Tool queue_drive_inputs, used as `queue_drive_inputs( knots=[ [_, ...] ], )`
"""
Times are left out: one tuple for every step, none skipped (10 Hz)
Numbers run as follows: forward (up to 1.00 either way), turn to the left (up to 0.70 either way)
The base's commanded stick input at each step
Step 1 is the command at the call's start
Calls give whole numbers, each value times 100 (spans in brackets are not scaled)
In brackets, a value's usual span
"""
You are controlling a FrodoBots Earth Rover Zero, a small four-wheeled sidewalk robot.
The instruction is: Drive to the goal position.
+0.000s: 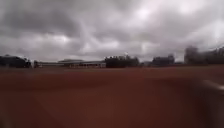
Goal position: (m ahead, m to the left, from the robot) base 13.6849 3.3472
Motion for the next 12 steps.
queue_drive_inputs(
  knots=[
    [70,0],
    [70,0],
    [70,0],
    [70,0],
    [70,0],
    [70,0],
    [70,0],
    [70,0],
    [70,0],
    [70,0],
    [70,0],
    [70,0]
  ],
)
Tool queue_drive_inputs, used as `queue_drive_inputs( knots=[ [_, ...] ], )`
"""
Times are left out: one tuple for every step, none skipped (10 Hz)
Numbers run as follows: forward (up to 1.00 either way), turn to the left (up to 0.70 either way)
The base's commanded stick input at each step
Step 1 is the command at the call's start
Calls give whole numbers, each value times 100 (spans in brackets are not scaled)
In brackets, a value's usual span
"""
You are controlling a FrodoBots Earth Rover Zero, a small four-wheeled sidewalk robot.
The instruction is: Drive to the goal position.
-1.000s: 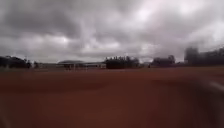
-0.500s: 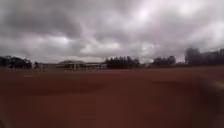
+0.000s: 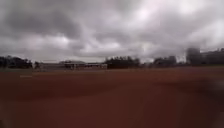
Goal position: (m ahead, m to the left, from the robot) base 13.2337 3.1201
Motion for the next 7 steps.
queue_drive_inputs(
  knots=[
    [70,0],
    [70,0],
    [70,0],
    [70,0],
    [70,0],
    [70,0],
    [70,0]
  ],
)
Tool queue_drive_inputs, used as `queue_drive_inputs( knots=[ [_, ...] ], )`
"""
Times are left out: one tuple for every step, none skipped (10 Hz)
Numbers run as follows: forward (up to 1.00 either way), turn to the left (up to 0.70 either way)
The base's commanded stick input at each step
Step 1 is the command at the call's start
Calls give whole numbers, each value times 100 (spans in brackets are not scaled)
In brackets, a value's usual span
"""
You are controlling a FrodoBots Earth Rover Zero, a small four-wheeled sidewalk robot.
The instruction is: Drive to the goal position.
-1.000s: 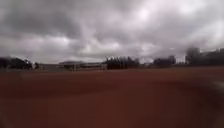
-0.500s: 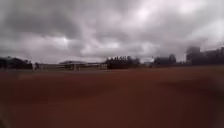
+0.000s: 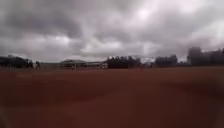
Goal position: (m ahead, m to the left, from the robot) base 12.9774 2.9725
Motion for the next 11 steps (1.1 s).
queue_drive_inputs(
  knots=[
    [70,0],
    [70,0],
    [70,0],
    [70,0],
    [70,0],
    [70,0],
    [70,0],
    [70,0],
    [70,0],
    [70,0],
    [70,0]
  ],
)
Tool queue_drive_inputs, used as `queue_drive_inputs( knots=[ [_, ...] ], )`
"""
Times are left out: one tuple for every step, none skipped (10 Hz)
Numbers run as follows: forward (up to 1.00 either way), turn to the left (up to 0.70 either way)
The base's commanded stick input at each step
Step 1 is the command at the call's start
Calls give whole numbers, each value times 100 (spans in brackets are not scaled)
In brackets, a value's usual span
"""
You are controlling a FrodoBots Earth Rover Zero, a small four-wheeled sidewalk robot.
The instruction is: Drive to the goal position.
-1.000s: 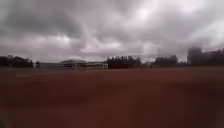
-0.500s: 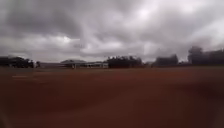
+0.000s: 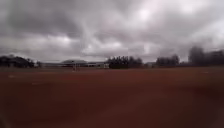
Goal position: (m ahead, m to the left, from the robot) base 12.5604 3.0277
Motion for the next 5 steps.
queue_drive_inputs(
  knots=[
    [70,0],
    [70,0],
    [70,0],
    [70,0],
    [70,0]
  ],
)
